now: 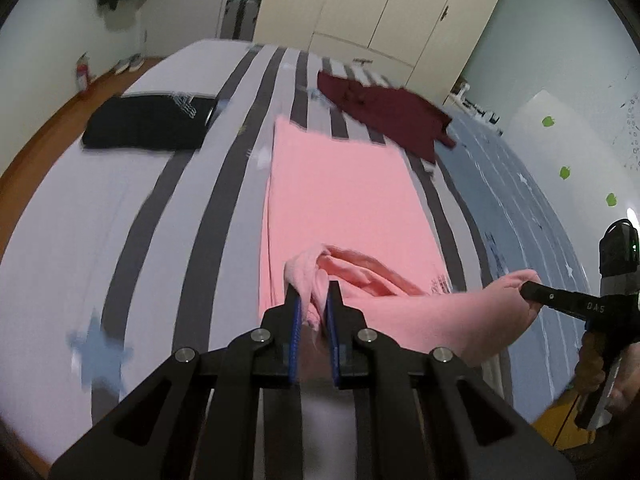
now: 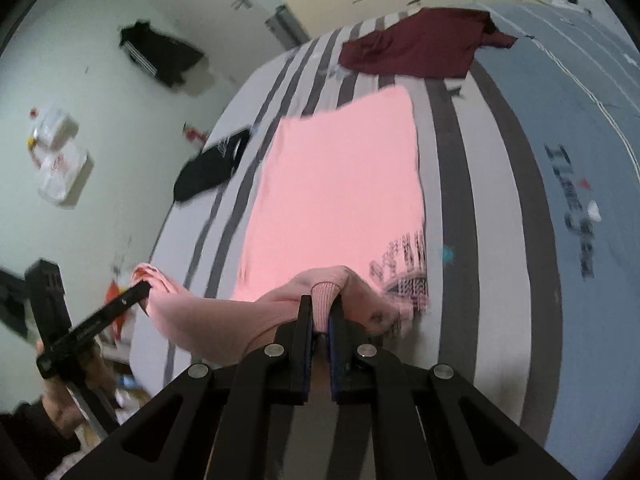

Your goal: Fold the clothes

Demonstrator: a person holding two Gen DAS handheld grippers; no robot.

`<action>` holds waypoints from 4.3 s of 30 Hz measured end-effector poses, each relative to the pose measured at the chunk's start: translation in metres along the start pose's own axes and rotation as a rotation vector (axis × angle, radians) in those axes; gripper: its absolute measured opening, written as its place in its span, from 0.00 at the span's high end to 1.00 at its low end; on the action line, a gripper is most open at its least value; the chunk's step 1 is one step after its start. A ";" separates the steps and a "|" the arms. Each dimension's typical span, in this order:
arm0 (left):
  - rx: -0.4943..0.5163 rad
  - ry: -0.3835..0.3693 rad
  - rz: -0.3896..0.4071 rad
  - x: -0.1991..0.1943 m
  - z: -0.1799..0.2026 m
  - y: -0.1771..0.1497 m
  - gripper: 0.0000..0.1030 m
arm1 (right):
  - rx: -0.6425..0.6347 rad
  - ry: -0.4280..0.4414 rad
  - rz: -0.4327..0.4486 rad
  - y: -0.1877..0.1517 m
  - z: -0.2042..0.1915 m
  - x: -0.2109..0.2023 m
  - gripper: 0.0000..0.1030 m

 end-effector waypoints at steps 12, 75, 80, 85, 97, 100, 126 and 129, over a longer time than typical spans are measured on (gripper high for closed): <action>0.032 0.058 -0.057 0.155 -0.064 0.099 0.91 | 0.013 -0.033 -0.034 0.140 0.038 0.147 0.95; 0.124 0.102 -0.087 0.228 -0.096 0.132 0.72 | -0.083 -0.182 0.100 0.189 0.057 0.214 0.67; 0.142 0.099 -0.105 0.231 -0.097 0.121 0.65 | -0.086 -0.193 0.083 0.180 0.059 0.223 0.67; 0.120 0.094 -0.116 0.240 -0.100 0.121 0.62 | -0.070 -0.210 0.076 0.199 0.064 0.234 0.67; 0.179 0.083 -0.111 0.249 -0.090 0.122 0.86 | -0.042 -0.197 0.090 0.233 0.067 0.255 0.67; 0.178 0.091 -0.116 0.253 -0.091 0.120 0.86 | -0.028 -0.204 0.079 0.240 0.071 0.262 0.67; 0.109 0.140 -0.020 0.241 -0.097 0.152 0.83 | -0.093 -0.272 0.125 0.265 0.075 0.250 0.83; 0.098 0.134 0.004 0.220 -0.094 0.148 0.83 | -0.104 -0.250 0.155 0.248 0.071 0.226 0.83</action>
Point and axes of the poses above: each gripper's, at about its wrist camera, not at the fingertips, and x roughly the way its jaws point, z to its right, y to its top, the point moved 5 cm from there along x, roughly the way its jaws point, and after that the axes turned 11 degrees about -y, right-handed, at the moved point
